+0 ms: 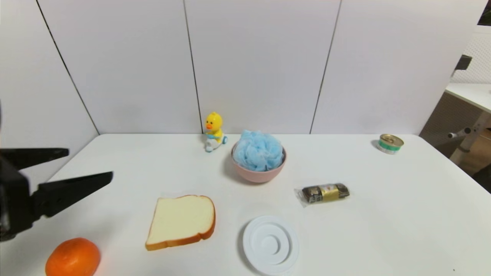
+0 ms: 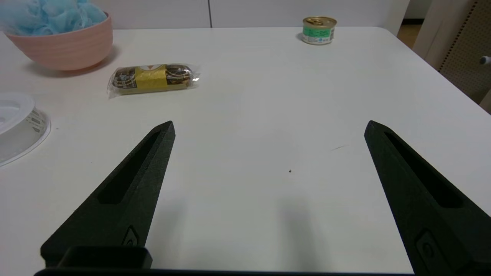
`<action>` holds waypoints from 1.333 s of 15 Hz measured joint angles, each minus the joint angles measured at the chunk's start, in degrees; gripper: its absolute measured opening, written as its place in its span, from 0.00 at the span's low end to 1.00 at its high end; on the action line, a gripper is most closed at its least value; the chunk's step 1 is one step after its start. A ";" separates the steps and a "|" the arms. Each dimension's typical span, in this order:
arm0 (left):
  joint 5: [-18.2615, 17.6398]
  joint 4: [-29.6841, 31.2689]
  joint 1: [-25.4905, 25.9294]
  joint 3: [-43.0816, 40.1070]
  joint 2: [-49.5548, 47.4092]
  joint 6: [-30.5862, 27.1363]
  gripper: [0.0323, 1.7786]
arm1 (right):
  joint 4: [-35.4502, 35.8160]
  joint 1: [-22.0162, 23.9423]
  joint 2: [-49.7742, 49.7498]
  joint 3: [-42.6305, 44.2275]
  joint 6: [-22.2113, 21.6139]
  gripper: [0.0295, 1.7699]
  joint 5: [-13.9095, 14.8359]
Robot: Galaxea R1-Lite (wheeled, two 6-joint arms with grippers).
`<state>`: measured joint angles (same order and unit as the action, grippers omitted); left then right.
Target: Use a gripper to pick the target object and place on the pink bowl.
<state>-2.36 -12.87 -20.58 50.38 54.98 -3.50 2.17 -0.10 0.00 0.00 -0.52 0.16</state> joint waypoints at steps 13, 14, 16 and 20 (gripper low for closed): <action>-0.59 11.47 19.96 -46.28 -51.48 -1.67 0.95 | 0.00 -0.04 0.00 0.00 -0.02 0.97 0.05; 0.77 12.52 20.05 -48.26 -52.72 -1.62 0.95 | -0.02 -0.01 0.00 0.00 0.00 0.97 0.02; 1.73 13.18 20.16 -49.86 -54.19 -0.27 0.95 | 0.00 -0.01 0.00 0.00 0.00 0.97 0.02; 1.68 12.98 20.16 -50.36 -55.03 0.85 0.95 | 0.00 -0.04 0.00 0.00 0.00 0.97 0.02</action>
<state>-0.68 0.11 -0.41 0.02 -0.05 -2.65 2.17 -0.13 0.00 0.00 -0.52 0.18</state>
